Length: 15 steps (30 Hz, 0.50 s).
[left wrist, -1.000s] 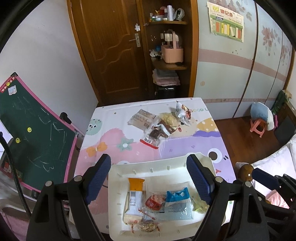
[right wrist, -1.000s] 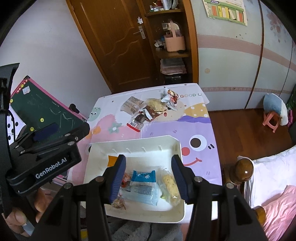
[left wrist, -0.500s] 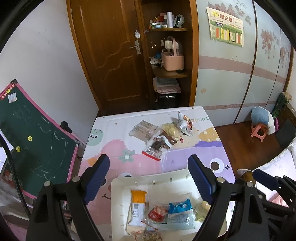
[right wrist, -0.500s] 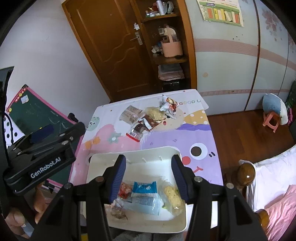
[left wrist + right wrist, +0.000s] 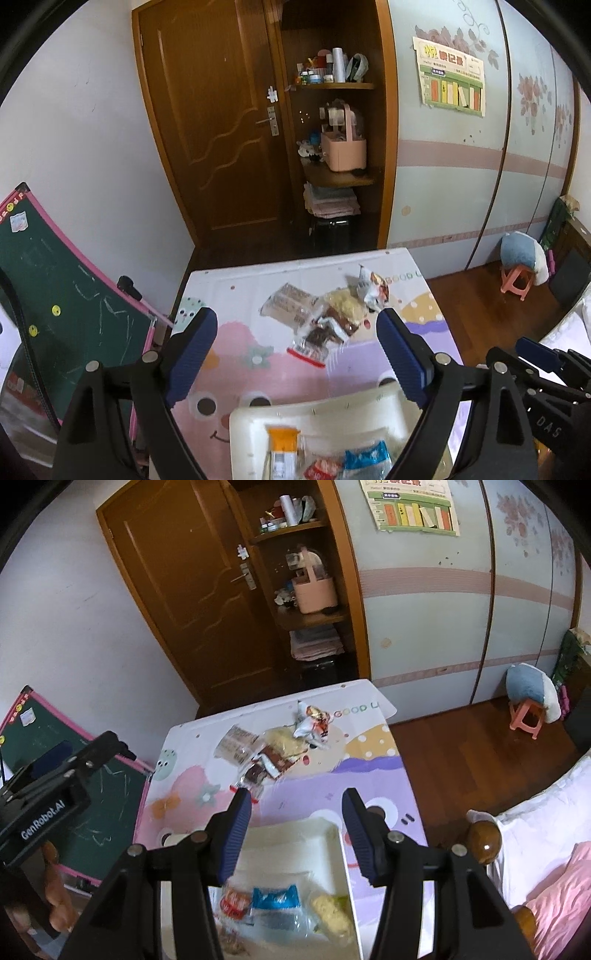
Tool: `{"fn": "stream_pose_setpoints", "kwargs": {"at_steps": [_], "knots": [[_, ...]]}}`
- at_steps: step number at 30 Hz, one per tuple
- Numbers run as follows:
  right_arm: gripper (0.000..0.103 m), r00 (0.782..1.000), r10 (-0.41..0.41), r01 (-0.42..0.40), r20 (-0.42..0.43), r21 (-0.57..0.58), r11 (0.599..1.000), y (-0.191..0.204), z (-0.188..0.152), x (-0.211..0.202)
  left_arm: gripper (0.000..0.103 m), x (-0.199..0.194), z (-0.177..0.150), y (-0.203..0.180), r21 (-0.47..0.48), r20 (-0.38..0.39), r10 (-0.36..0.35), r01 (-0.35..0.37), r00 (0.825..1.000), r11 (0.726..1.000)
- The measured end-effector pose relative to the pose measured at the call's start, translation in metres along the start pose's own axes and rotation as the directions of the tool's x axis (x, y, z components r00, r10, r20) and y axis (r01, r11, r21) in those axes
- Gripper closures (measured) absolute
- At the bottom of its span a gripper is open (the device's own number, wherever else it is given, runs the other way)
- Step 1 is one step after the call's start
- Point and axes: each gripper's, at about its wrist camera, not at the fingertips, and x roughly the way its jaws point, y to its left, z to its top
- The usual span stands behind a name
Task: Organize snacks
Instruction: 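Lift both grippers out of the tray toward the remaining snacks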
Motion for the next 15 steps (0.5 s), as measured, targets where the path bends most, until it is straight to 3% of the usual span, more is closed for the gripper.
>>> {"fn": "stream_pose_setpoints", "kwargs": {"at_steps": [8, 15], "knots": [[0.052, 1.000, -0.005, 0.005, -0.009, 0.015, 1.000, -0.013, 0.039, 0.020, 0.011, 0.035, 0.035, 0.018, -0.022, 0.010, -0.031, 0.031, 0.999, 0.999], [0.050, 0.998, -0.030, 0.034, -0.055, 0.061, 0.998, -0.030, 0.083, 0.056, 0.011, 0.100, 0.065, 0.045, -0.051, -0.064, -0.062, 0.059, 0.996, 0.997]]}}
